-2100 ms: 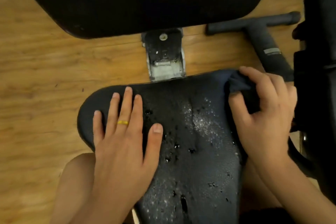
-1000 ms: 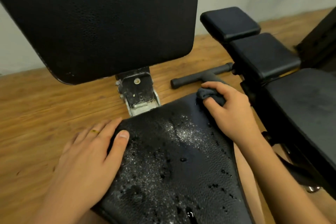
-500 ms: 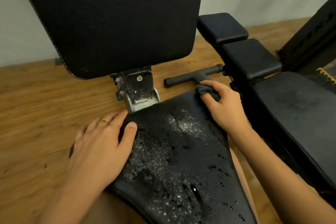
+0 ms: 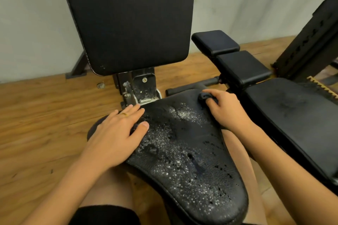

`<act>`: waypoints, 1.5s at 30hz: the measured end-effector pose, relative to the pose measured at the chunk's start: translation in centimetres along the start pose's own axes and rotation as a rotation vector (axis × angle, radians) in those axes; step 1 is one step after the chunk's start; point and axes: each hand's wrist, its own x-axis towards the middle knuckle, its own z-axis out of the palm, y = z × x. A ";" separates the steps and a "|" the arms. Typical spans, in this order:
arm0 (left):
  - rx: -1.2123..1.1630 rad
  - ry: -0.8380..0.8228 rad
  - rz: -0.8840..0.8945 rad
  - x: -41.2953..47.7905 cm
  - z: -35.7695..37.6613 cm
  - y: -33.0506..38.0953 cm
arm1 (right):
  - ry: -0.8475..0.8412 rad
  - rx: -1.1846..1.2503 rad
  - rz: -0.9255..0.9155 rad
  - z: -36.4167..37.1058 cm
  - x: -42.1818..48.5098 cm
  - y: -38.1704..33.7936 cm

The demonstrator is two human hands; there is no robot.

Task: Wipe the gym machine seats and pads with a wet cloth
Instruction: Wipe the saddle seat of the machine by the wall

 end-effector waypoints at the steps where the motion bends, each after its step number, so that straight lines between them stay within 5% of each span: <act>1: -0.008 0.001 -0.002 0.0 0.1 0.0 | -0.015 -0.046 0.011 0.1 1.0 -0.1; 24: -0.024 0.050 -0.053 -0.3 0.3 -0.3 | -0.144 0.136 0.014 -0.7 4.0 1.5; 28: -0.050 0.082 -0.037 -0.1 0.3 -0.3 | -0.047 0.097 -0.031 -0.8 0.1 1.9; 36: -0.028 0.058 -0.040 -0.2 0.6 -0.6 | -0.223 0.010 0.001 0.4 5.4 0.8; 45: -0.045 0.094 -0.041 -0.4 0.5 -0.7 | -0.127 -0.072 -0.033 0.2 0.0 0.0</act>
